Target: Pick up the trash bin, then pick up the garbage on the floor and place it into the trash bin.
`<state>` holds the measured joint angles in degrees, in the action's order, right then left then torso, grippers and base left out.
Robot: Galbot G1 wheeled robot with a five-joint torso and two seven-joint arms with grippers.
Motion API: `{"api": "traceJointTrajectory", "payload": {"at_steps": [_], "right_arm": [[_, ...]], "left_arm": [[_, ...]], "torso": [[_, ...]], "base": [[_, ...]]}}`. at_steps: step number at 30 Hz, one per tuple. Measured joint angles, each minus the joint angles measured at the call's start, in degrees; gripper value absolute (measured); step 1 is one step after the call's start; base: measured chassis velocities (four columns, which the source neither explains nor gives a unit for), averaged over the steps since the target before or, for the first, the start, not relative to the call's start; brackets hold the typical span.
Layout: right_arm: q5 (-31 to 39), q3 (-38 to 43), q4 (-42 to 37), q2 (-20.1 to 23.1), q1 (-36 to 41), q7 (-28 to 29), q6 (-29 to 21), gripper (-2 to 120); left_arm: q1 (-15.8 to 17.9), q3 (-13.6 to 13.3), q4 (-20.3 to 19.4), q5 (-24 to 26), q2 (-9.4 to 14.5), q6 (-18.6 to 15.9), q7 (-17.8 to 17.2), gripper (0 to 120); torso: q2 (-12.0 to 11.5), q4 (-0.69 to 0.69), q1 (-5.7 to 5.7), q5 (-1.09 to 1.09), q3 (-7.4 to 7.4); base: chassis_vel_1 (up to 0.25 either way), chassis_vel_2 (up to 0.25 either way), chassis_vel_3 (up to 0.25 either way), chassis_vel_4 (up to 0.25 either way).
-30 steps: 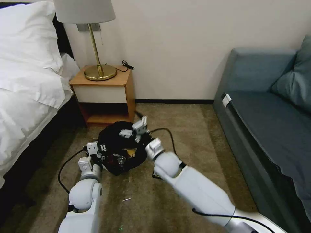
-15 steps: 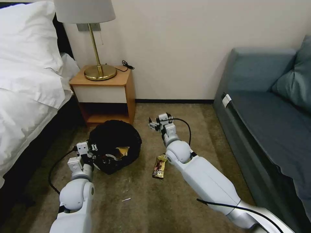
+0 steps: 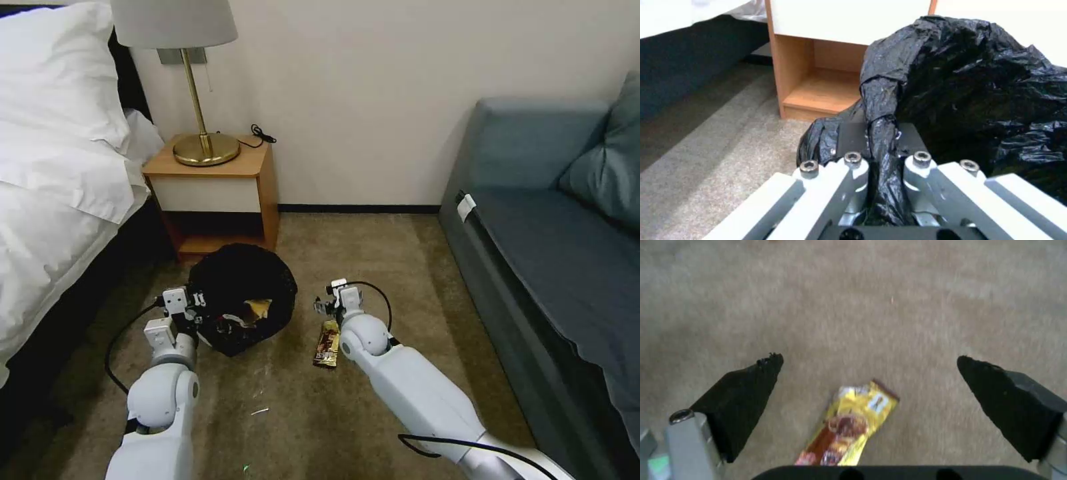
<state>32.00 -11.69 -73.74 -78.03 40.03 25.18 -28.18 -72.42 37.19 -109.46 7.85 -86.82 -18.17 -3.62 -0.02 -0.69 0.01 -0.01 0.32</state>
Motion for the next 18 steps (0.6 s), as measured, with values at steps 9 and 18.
{"api": "traceJointTrajectory", "payload": {"at_steps": [9,18], "right_arm": [[-0.93,0.58,4.74,-2.32,2.23,-1.99,0.85,100],[-1.62,4.17,13.61,-4.43,1.32,-5.93,2.66,100]], "left_arm": [[-0.24,0.4,-0.35,-1.69,-0.99,0.45,0.01,4],[-0.07,0.85,-0.74,-1.88,-1.39,0.45,-0.04,4]], "torso": [[0.0,0.0,0.0,0.0,0.0],[0.0,0.0,0.0,0.0,0.0]], "base": [[0.0,0.0,0.0,0.0],[0.0,0.0,0.0,0.0]]}}
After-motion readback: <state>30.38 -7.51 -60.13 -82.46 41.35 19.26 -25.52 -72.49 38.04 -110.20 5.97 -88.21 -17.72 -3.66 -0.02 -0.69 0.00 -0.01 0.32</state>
